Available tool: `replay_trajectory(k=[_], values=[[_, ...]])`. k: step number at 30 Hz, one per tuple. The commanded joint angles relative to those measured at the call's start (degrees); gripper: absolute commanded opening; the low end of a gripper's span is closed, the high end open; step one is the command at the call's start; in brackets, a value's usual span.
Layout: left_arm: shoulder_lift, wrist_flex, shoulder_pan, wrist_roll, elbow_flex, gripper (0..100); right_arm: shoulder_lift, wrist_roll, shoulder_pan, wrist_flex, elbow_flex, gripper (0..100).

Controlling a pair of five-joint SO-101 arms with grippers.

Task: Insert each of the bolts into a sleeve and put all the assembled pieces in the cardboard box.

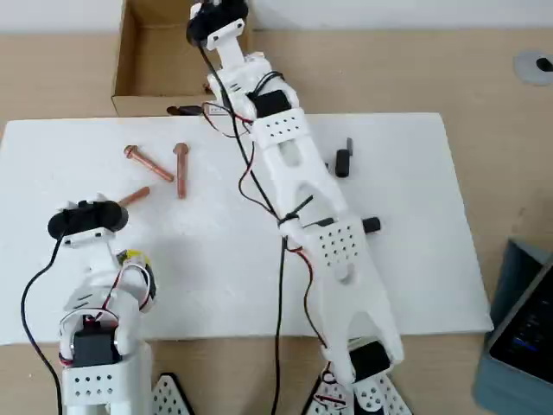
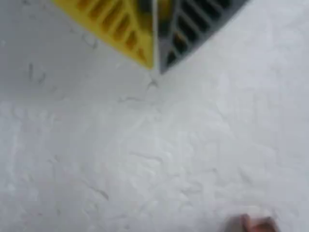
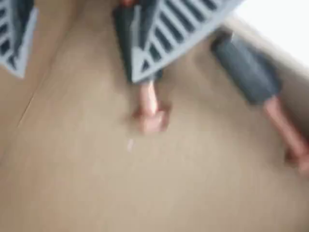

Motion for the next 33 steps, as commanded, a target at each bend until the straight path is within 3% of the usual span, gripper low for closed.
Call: replay_trajectory(k=[1, 15, 23, 27, 33], values=[[-0.48, 0.18, -0.26, 0.0, -0.26, 0, -7.6, 0.35, -0.84, 4.92, -3.82, 16.7], [-0.48, 0.18, -0.44, 0.09, -0.26, 0, -21.85, 0.62, 1.98, 31.21, -3.74, 16.7], [-0.48, 0.26, -0.44, 0.09, -0.26, 0, -22.73, 8.7, 1.98, 48.0, -3.74, 16.7], [-0.48, 0.26, -0.44, 0.09, -0.26, 0, -22.73, 16.44, 2.42, 55.47, -3.74, 16.7], [-0.48, 0.26, -0.53, 0.09, -0.26, 0, -22.81, 22.86, 5.85, 58.64, -3.74, 16.7]])
